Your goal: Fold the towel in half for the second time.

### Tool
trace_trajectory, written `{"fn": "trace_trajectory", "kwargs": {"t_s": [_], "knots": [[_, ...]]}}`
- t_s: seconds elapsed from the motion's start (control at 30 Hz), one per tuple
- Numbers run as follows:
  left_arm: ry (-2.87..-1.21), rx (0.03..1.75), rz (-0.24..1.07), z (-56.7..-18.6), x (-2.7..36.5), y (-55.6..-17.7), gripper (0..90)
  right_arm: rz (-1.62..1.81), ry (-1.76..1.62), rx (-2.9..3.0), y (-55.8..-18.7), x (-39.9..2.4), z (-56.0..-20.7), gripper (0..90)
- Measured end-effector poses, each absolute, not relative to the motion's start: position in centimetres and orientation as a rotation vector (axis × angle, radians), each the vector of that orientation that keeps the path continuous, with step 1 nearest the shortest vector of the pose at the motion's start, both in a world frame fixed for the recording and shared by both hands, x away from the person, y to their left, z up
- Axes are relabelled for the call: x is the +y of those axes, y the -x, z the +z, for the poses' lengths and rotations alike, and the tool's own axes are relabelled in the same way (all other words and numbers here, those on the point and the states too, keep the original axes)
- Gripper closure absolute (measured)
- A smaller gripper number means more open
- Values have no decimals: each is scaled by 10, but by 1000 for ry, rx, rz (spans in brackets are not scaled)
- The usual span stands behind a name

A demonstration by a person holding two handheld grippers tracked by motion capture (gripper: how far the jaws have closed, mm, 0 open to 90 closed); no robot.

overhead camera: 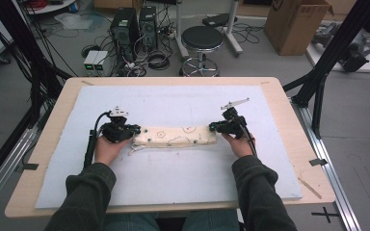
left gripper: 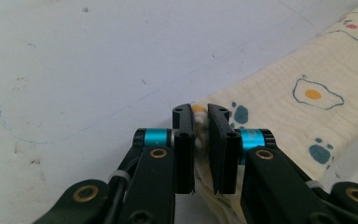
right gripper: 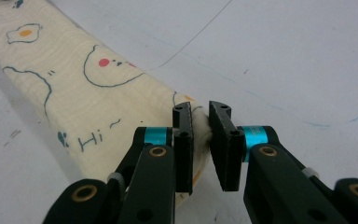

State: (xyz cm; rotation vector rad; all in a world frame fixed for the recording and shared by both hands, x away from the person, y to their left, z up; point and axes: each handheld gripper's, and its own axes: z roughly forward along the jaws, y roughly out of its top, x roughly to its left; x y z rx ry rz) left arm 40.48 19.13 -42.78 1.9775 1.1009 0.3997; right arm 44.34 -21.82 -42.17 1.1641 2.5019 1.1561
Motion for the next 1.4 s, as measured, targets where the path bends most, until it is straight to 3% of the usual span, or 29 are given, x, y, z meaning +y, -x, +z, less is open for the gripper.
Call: {"fn": "trace_trajectory", "kwargs": {"t_s": [0.2,0.43,0.93,1.4], "knots": [[-1984,1106,384,-432,192,-407,778,1151,-1177,2502,-446,-218,-425,789],[-1938,1102,377,-429,194,-406,616,1191,-1177,2478,-444,-223,-421,699],[-1907,1072,370,-420,195,-400,532,1266,-1165,2445,-436,-229,-411,535],[-1904,1066,369,-418,197,-396,505,1299,-1164,2431,-433,-233,-406,463]]}}
